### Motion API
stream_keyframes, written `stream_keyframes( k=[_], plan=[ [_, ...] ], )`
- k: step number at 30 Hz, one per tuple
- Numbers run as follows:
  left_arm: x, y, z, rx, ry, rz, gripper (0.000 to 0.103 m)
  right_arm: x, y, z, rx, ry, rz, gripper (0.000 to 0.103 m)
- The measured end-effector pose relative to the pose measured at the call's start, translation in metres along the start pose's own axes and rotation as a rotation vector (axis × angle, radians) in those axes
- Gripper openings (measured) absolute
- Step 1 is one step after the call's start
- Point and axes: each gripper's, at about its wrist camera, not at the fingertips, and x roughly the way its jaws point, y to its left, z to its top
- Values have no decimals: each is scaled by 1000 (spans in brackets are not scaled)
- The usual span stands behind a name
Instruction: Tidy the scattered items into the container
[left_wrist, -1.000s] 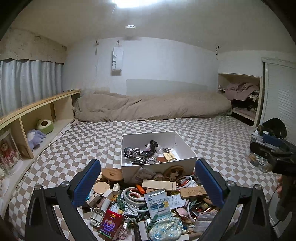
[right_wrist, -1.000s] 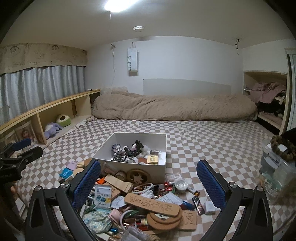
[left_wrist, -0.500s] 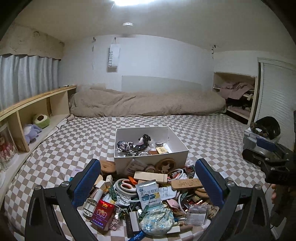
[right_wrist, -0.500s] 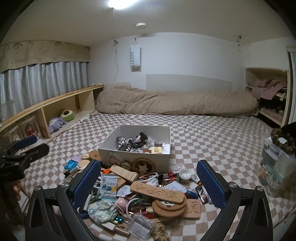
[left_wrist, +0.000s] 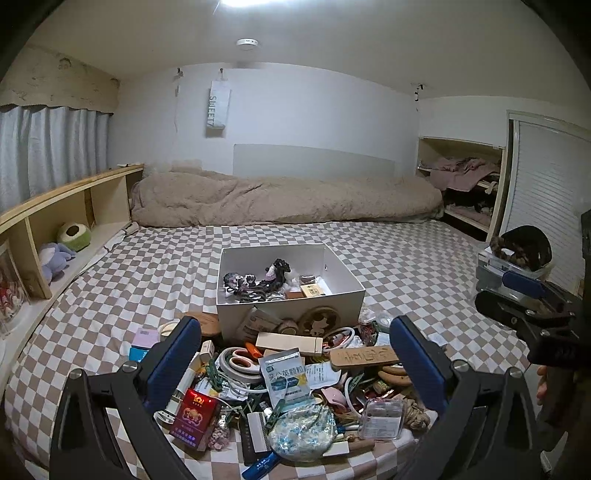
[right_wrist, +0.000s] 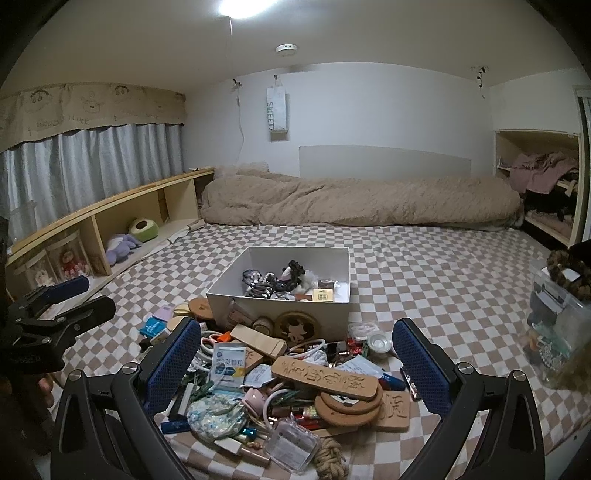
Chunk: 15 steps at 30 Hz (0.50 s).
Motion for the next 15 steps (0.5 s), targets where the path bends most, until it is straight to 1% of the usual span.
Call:
stream_keyframes(
  k=[4,15],
  plan=[
    [-1,3,-1,-16,4,-15,103,1,-1,-2,3,11,1,103],
    [-2,7,-3,-31,23,6,103,3,1,-5,-14,29,0,103]
  ],
)
